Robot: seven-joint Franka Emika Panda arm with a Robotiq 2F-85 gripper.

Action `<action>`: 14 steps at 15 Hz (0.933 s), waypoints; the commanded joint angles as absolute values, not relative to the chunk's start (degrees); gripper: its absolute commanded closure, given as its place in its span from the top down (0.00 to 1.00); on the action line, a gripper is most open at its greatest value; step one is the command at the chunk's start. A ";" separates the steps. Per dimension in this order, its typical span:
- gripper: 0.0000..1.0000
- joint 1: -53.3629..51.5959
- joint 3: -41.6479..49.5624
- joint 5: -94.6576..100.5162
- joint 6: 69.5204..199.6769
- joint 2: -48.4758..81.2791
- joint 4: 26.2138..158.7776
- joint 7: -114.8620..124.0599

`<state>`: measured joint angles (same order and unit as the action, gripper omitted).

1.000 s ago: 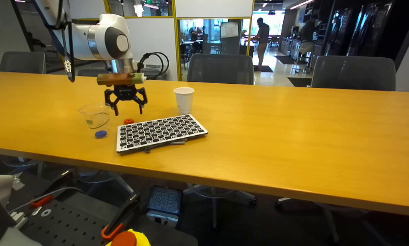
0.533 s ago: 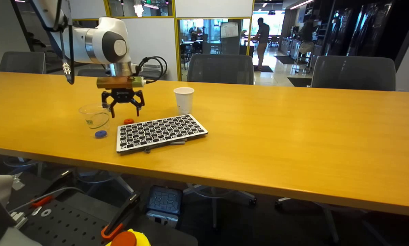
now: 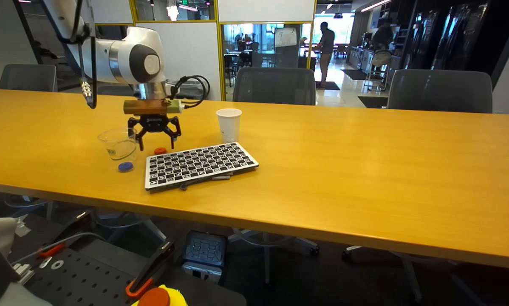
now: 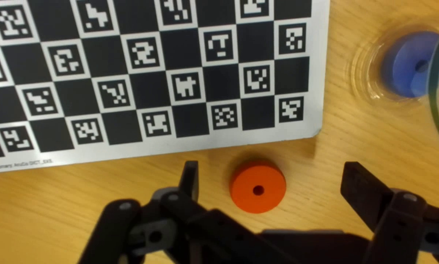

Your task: Put the orange objects in the white cup and the blue object in the glass cup

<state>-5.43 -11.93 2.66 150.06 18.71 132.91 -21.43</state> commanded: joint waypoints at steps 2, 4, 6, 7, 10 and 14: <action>1.00 -4.05 -13.12 1.27 150.06 19.69 131.38 -23.86; 1.00 -4.06 -13.21 1.37 149.60 20.37 130.48 -24.18; 1.00 -4.05 -13.35 1.36 149.15 20.89 129.72 -24.48; 1.00 -4.06 -13.40 1.38 148.98 21.16 129.35 -24.51; 1.00 -4.05 -13.55 1.48 148.87 21.80 128.60 -24.42; 0.75 -4.28 -13.33 1.82 149.61 22.08 128.57 -23.56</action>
<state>-5.03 -12.45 2.66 149.89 21.71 129.68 -22.88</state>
